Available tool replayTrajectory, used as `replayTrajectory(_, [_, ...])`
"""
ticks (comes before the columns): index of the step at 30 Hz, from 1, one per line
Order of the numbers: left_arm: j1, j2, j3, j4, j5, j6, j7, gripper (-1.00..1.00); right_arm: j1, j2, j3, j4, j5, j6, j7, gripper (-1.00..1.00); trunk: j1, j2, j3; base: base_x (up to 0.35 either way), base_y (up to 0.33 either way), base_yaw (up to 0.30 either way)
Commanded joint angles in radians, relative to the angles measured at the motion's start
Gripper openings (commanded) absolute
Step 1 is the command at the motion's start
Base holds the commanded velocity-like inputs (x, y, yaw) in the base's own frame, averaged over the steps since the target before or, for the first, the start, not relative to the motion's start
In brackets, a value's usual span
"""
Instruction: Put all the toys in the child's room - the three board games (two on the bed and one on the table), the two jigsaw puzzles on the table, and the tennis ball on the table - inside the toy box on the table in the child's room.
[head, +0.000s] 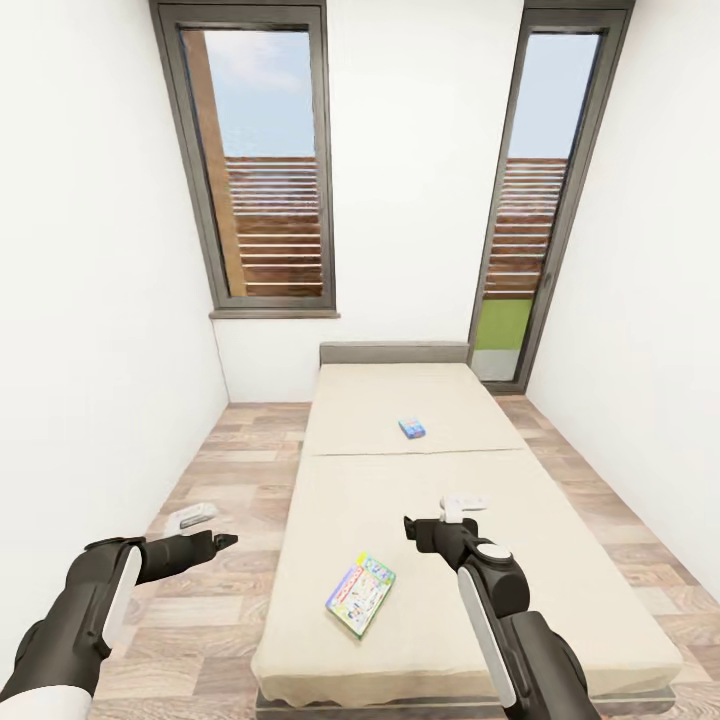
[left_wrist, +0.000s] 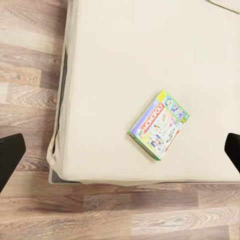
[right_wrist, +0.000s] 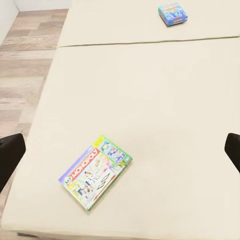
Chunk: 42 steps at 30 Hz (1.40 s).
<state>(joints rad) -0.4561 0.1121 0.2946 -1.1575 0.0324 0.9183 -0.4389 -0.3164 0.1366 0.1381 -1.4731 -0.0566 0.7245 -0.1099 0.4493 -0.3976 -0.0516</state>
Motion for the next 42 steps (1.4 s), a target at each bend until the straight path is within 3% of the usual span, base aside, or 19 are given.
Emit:
replayTrajectory(1, [-0.001, 0.0, 0.001, -0.001, 0.003, 0.007, -0.002, 1.0, -0.001, 0.0, 0.001, -0.001, -0.006, 0.004, -0.008, 1.0, 0.001, -0.002, -0.002, 0.008, 0.012, 0.0])
replayTrajectory(8, [-0.001, 0.0, 0.001, -0.001, 0.003, 0.007, -0.002, 1.0, -0.001, 0.0, 0.001, -0.001, -0.006, 0.003, -0.008, 1.0, 0.001, -0.002, -0.002, 0.003, 0.022, 0.0])
replayTrajectory(25, [-0.001, 0.0, 0.001, -0.001, 0.003, 0.007, -0.002, 1.0, -0.001, 0.0, 0.002, -0.001, -0.006, 0.003, -0.008, 1.0, 0.001, -0.002, -0.004, 0.096, 0.215, 0.0])
replayTrajectory(42, [-0.001, 0.0, 0.001, -0.001, 0.003, 0.007, -0.002, 1.0, -0.001, 0.0, 0.001, -0.001, -0.006, 0.004, -0.008, 1.0, 0.001, -0.002, -0.029, 0.022, 0.012, 0.0])
